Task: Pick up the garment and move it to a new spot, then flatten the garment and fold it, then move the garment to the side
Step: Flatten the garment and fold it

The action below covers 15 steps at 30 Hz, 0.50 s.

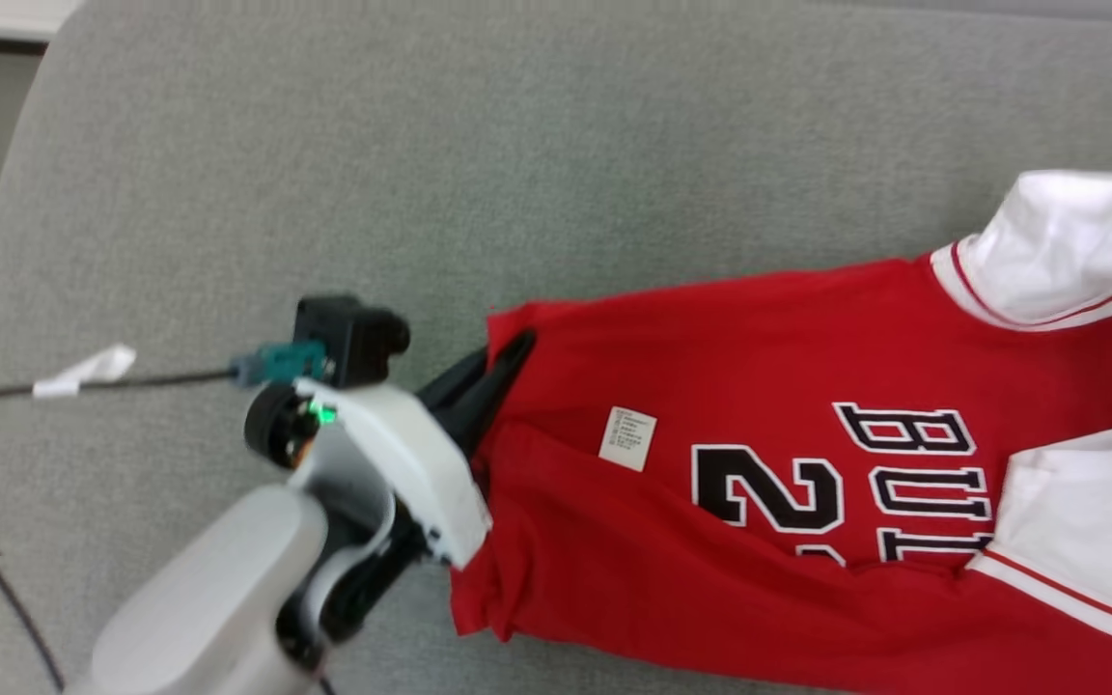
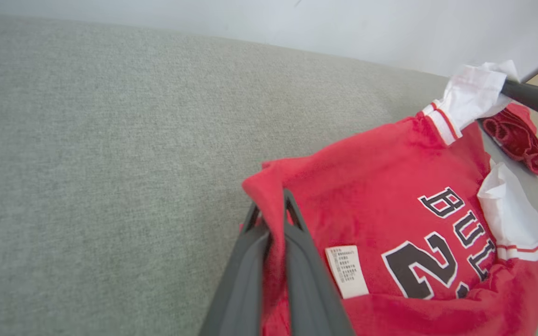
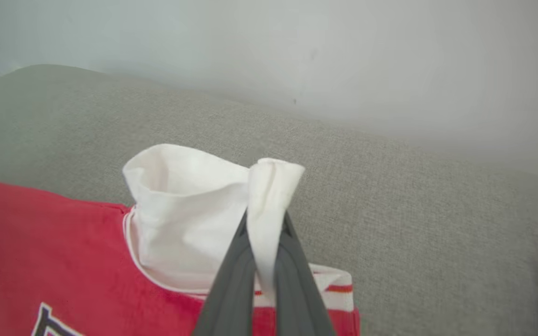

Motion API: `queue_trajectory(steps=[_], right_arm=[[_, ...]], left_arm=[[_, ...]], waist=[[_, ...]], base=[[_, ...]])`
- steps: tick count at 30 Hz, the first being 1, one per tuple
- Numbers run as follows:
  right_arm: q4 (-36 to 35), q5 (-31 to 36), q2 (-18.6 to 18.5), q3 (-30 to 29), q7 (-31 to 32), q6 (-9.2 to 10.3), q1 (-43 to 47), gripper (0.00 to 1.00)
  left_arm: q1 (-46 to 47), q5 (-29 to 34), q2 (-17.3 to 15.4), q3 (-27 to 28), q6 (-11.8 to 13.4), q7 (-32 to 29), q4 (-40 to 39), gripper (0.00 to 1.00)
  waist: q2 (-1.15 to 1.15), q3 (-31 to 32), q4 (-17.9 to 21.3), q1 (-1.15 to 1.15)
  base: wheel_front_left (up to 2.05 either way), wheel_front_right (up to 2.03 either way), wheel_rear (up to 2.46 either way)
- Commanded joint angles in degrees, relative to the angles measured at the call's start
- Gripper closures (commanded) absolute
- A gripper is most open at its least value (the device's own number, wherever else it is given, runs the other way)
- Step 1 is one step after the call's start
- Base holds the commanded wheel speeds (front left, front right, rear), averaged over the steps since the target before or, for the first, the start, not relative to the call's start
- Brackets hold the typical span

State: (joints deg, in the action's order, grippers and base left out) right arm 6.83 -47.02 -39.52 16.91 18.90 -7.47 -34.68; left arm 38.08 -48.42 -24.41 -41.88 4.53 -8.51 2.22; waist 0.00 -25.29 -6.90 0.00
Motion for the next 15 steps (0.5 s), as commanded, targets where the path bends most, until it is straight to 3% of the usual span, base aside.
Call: queue_trajectory(steps=[1,8,15], right_arm=[[-1.5,-1.2,-1.0,-0.3,-1.2,-0.01,3.7,1.0],[-5.4,-3.1,-0.5,-0.7,-4.6,-0.01,16.6,1.0],[-4.0,-2.8,1.2,-0.1,-7.1,-0.01,22.1,1.0]], left_arm=[[-2.8,-0.7,-1.2,0.0,0.7,0.7,-1.9,1.0],[-12.7,-1.4,-4.6,-0.8,4.0,1.6,-8.6,1.0],[-17.9,-2.1,-6.0,-1.5,5.6,2.0,-9.7,1.0]], waist=[[0.0,2.2,1.8,0.0],[0.0,5.8,4.2,0.0],[0.0,7.7,5.1,0.0]], base=[[0.0,0.0,0.0],[0.0,0.0,0.0],[0.0,0.0,0.0]])
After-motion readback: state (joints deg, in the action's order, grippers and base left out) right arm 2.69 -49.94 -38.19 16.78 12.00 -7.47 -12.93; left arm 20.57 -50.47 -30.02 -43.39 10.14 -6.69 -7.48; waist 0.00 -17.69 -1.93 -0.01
